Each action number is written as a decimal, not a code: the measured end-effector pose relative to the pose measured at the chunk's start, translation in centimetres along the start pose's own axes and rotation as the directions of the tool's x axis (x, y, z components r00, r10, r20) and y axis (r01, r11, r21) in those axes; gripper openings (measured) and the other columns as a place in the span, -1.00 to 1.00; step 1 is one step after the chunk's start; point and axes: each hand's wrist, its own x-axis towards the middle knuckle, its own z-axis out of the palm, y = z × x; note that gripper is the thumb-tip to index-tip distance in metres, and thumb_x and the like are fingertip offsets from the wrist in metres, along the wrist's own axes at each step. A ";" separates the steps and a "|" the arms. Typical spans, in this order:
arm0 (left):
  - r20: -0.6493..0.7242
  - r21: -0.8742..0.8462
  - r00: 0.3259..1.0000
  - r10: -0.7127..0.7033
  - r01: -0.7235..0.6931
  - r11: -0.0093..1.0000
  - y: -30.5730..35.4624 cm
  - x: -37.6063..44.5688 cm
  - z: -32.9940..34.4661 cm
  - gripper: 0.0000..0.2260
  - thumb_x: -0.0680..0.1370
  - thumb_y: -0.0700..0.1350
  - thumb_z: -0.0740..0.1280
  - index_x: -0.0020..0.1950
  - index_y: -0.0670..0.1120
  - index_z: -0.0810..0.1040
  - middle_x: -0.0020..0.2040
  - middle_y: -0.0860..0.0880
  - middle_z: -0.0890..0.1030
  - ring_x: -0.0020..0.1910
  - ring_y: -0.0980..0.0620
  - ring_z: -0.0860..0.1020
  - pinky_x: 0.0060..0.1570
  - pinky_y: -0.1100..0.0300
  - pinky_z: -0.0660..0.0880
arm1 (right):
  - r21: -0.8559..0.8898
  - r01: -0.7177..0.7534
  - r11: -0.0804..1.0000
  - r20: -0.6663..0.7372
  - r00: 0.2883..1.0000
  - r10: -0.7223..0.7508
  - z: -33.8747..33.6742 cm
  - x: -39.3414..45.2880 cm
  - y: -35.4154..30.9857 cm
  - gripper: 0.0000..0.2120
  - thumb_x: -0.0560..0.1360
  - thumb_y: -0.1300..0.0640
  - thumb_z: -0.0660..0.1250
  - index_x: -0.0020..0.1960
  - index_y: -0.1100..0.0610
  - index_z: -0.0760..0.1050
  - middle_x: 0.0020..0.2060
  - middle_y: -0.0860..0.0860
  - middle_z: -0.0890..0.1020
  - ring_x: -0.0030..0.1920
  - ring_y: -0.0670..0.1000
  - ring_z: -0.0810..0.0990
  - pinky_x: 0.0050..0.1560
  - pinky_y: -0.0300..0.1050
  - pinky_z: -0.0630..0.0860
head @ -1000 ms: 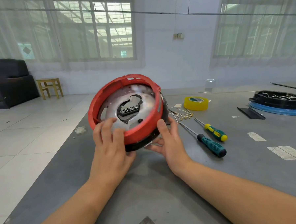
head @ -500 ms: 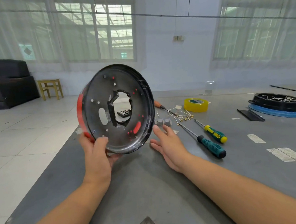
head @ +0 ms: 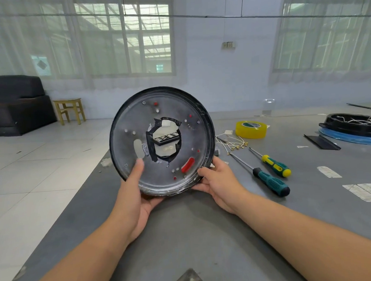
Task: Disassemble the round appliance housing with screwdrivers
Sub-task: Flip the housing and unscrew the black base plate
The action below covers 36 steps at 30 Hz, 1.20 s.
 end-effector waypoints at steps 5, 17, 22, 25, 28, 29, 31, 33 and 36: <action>0.046 -0.028 0.995 -0.091 0.092 0.995 -1.1 -0.1 0.3 -0.64 0.64 -0.13 0.40 0.42 -0.17 0.56 0.22 -0.16 0.73 0.18 -0.13 0.72 0.03 -0.01 0.71 | 0.039 0.021 0.999 0.021 1.000 -0.022 0.0 -0.2 0.0 -0.69 0.60 0.43 0.23 0.24 0.14 0.53 0.04 0.16 0.75 -0.04 0.11 0.76 -0.13 -0.01 0.71; 0.135 0.052 0.991 -0.007 0.000 0.999 -2.1 -0.1 0.7 -0.45 0.46 -0.27 0.54 0.28 0.07 0.34 0.16 -0.17 0.74 0.09 -0.32 0.73 0.04 -0.15 0.70 | 0.114 -0.033 0.993 0.043 0.999 0.029 0.2 -0.4 -0.2 -0.78 0.67 0.34 0.20 0.23 0.15 0.52 0.06 0.11 0.75 0.00 0.07 0.76 -0.15 -0.11 0.70; 0.026 0.035 1.000 -0.005 0.004 0.999 -2.8 0.8 1.6 -0.57 0.61 -0.40 0.37 0.29 0.03 0.33 0.15 -0.29 0.71 -0.01 -0.31 0.75 -0.05 -0.16 0.72 | 0.055 -0.012 0.998 0.020 1.000 0.011 0.8 -0.6 -0.2 -0.79 0.66 0.35 0.20 0.17 0.15 0.55 0.07 0.13 0.74 0.06 0.11 0.74 -0.11 -0.09 0.69; -0.010 -0.050 0.999 -0.039 0.039 0.998 -2.5 1.2 1.6 -0.50 0.61 -0.47 0.27 0.48 -0.09 0.34 0.23 -0.32 0.67 0.00 -0.30 0.75 -0.12 -0.11 0.73 | -0.069 0.040 0.997 -0.014 0.999 -0.041 1.0 -0.8 0.3 -0.84 0.67 0.25 0.24 0.21 0.15 0.54 0.16 0.18 0.69 0.16 0.16 0.70 0.01 0.02 0.69; -0.014 -0.117 0.997 -0.069 0.067 0.991 -2.2 1.0 1.3 -0.49 0.60 -0.48 0.23 0.53 -0.16 0.37 0.24 -0.32 0.67 0.03 -0.29 0.74 -0.14 -0.06 0.73 | -0.335 0.121 0.934 -0.007 0.991 -0.131 0.6 -1.1 0.6 -0.80 0.66 0.01 0.29 0.23 0.06 0.54 0.15 0.09 0.69 0.10 0.09 0.72 0.08 0.09 0.69; -0.012 -0.132 0.997 -0.076 0.074 0.988 -2.2 0.9 1.2 -0.49 0.60 -0.48 0.23 0.52 -0.17 0.39 0.22 -0.32 0.69 0.05 -0.29 0.74 -0.14 -0.05 0.72 | -0.469 0.166 0.867 0.010 0.983 -0.183 0.2 -1.1 0.1 -0.76 0.65 -0.08 0.28 0.23 0.02 0.54 0.14 0.04 0.69 0.07 0.07 0.72 0.11 0.11 0.68; -0.007 -0.160 0.996 -0.086 0.084 0.983 -2.0 0.9 1.0 -0.49 0.59 -0.48 0.23 0.52 -0.18 0.41 0.21 -0.31 0.70 0.09 -0.31 0.73 -0.14 -0.04 0.72 | -0.679 0.253 0.689 0.050 0.952 -0.301 -1.1 -1.0 -1.7 -0.65 0.62 -0.20 0.24 0.29 -0.05 0.53 0.16 -0.04 0.68 0.05 -0.01 0.70 0.20 0.09 0.62; -0.024 -0.166 0.996 -0.085 0.080 0.983 -2.0 0.9 0.8 -0.48 0.59 -0.48 0.23 0.52 -0.17 0.41 0.22 -0.29 0.69 0.09 -0.29 0.73 -0.15 -0.03 0.72 | -0.791 0.305 0.530 0.064 0.903 -0.424 -3.0 -0.6 -4.3 -0.57 0.61 -0.19 0.22 0.41 -0.06 0.48 0.27 -0.06 0.64 0.04 -0.08 0.66 0.24 -0.02 0.54; -0.045 -0.130 0.996 -0.072 0.065 0.989 -2.3 1.0 0.9 -0.46 0.58 -0.49 0.23 0.51 -0.11 0.40 0.25 -0.28 0.68 0.03 -0.24 0.75 -0.13 -0.08 0.73 | -0.937 0.208 0.280 0.027 0.844 -0.536 -7.4 0.4 -7.8 -0.67 0.64 -0.01 0.23 0.37 0.00 0.52 0.28 0.02 0.62 0.15 0.06 0.62 0.19 0.01 0.54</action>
